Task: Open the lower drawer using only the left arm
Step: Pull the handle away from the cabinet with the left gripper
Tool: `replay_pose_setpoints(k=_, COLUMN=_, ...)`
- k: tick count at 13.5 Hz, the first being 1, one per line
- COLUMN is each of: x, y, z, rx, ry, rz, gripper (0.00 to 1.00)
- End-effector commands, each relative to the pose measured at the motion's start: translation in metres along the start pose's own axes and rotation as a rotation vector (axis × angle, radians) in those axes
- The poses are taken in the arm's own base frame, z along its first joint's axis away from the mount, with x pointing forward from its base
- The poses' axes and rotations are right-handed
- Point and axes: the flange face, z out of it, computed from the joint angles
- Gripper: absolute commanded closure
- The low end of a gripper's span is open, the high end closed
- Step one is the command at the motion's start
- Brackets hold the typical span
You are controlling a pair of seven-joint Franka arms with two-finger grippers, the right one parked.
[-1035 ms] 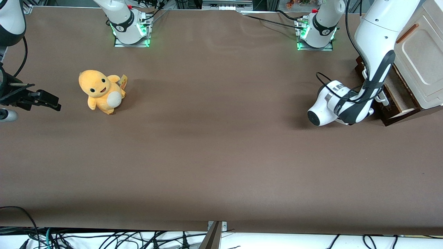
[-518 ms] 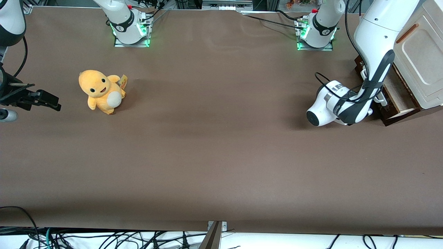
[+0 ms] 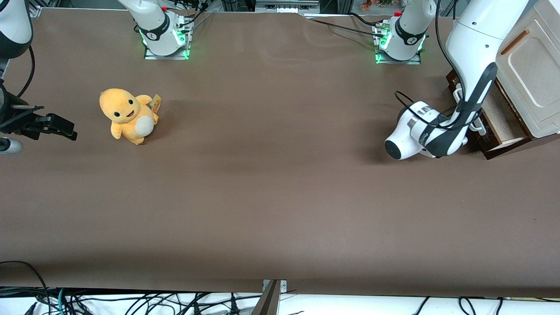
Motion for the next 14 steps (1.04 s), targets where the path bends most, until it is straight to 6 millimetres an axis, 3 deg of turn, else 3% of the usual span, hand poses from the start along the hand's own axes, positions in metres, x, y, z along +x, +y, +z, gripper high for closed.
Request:
replay_pose_setpoints(k=1, x=-0.003, y=0.0, z=-0.003, rx=0.014, ry=-0.017, rz=0.001, gripper=0.25)
replay_pose_setpoints(k=7, x=0.001, y=-0.008, z=-0.013, rx=-0.008, ry=-0.024, rz=-0.013, gripper=0.23)
replay_pose_setpoints(k=11, x=0.016, y=-0.031, z=-0.052, rx=-0.133, ry=-0.064, rz=0.047, gripper=0.23)
replay_pose_setpoints(k=14, x=0.03, y=-0.057, z=-0.082, rx=-0.214, ry=-0.076, rz=0.105, gripper=0.14)
